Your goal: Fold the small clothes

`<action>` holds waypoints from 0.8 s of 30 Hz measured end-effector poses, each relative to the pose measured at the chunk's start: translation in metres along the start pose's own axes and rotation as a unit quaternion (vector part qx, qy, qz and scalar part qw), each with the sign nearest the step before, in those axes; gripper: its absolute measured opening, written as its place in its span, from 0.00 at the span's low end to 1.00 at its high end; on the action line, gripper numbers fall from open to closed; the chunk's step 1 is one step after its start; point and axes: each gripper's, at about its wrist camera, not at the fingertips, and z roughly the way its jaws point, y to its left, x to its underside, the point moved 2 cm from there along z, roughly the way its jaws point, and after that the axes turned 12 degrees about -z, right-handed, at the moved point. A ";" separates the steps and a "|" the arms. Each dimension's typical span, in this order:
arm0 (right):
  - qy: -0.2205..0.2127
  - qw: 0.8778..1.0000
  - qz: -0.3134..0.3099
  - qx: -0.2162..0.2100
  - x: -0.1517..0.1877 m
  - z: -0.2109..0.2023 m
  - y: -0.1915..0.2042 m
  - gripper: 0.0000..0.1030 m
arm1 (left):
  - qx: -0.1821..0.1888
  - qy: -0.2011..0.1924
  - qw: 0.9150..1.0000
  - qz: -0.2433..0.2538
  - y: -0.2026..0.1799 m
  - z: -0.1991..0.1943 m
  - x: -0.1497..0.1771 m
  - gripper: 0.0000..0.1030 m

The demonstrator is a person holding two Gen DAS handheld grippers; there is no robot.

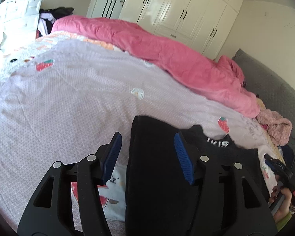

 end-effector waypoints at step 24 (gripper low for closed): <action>0.006 0.994 -0.106 0.017 0.005 0.003 0.035 0.06 | -0.029 0.016 0.996 0.080 -0.014 0.011 0.022 0.04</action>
